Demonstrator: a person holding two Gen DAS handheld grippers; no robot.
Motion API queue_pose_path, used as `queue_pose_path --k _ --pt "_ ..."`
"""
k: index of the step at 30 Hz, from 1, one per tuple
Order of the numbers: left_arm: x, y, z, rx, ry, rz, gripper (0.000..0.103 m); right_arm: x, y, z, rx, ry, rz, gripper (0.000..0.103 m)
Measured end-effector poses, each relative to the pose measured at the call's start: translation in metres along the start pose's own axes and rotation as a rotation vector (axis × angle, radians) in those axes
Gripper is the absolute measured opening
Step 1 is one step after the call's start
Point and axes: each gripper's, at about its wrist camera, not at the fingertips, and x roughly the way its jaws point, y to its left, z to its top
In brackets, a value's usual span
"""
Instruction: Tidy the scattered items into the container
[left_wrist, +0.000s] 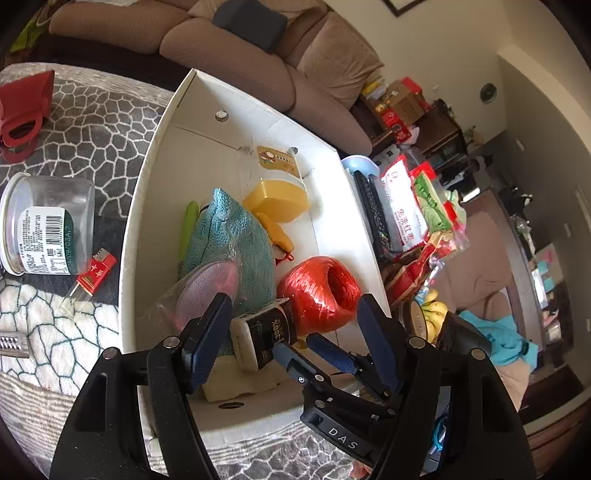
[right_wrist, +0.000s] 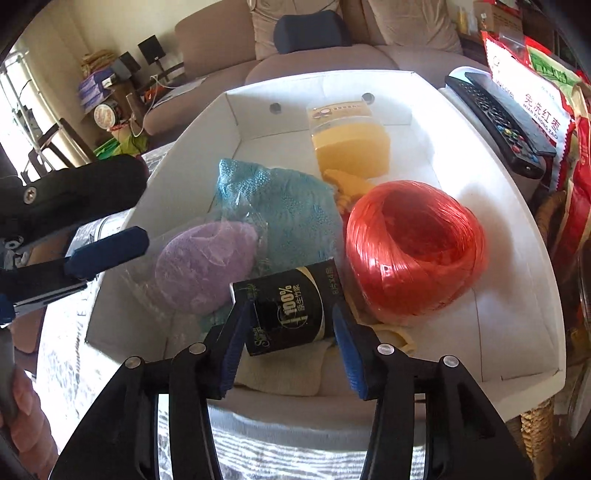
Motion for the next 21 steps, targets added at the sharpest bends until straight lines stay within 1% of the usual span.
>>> queue_pose_path --k 1,3,4,5,9,10,11,12,18,19,21 --pt "-0.008 -0.001 -0.002 0.007 -0.009 0.009 0.068 -0.005 0.001 -0.002 -0.004 -0.007 -0.003 0.049" --pt "-0.024 -0.005 -0.004 0.03 -0.026 0.03 0.072 -0.015 0.004 -0.005 -0.011 -0.018 -0.014 0.052" --pt "-0.031 -0.006 -0.007 0.043 -0.031 0.044 0.076 -0.02 0.006 -0.006 -0.015 -0.024 -0.013 0.056" --pt "-0.039 -0.008 -0.009 0.054 -0.035 0.058 0.077 -0.025 0.008 -0.008 -0.02 -0.03 -0.016 0.058" --pt "-0.064 -0.015 -0.026 0.113 -0.049 0.124 0.079 -0.047 0.017 -0.016 -0.045 -0.056 -0.043 0.064" --pt "-0.069 -0.018 -0.031 0.135 -0.051 0.147 0.085 -0.053 0.02 -0.018 -0.05 -0.063 -0.05 0.067" --pt "-0.074 -0.021 -0.037 0.156 -0.057 0.169 0.095 -0.059 0.022 -0.02 -0.055 -0.071 -0.055 0.07" --pt "-0.079 -0.023 -0.043 0.172 -0.063 0.182 0.098 -0.065 0.025 -0.023 -0.061 -0.081 -0.06 0.071" --pt "-0.097 -0.037 -0.076 0.241 -0.062 0.264 0.1 -0.094 0.036 -0.045 -0.087 -0.113 -0.083 0.078" --pt "-0.098 -0.039 -0.081 0.246 -0.061 0.271 0.103 -0.099 0.037 -0.048 -0.085 -0.117 -0.085 0.08" --pt "-0.101 -0.043 -0.089 0.261 -0.055 0.29 0.103 -0.108 0.038 -0.055 -0.079 -0.127 -0.087 0.083"
